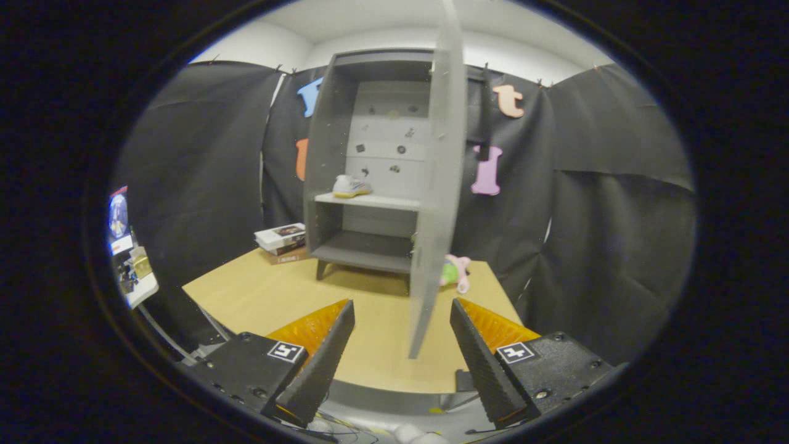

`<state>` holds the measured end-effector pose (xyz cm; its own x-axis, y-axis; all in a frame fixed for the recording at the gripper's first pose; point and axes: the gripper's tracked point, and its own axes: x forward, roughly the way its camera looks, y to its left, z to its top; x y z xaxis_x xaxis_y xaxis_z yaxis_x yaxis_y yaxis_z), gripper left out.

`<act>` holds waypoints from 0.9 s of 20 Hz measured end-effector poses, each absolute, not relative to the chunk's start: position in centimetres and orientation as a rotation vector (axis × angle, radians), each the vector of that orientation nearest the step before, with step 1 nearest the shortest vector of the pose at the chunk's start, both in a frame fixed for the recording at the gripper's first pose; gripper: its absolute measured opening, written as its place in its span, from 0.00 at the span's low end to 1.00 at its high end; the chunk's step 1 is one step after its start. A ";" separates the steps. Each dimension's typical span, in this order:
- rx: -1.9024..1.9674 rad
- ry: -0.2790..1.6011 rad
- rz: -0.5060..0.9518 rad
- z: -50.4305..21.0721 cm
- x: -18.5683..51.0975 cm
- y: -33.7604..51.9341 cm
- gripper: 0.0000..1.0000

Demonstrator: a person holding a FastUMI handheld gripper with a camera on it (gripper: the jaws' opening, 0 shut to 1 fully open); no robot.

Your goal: Open the shoe cabinet door, grab the shoes and put them into the shoe cabinet, then close the shoe cabinet door.

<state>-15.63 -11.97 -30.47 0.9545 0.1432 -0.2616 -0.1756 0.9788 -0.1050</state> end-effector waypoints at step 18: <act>0.007 0.677 0.222 -50.7 -3.1 6.2 0.97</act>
<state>-3.09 6.18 -50.67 0.7568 0.2061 -0.6202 -0.2013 0.9764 0.0788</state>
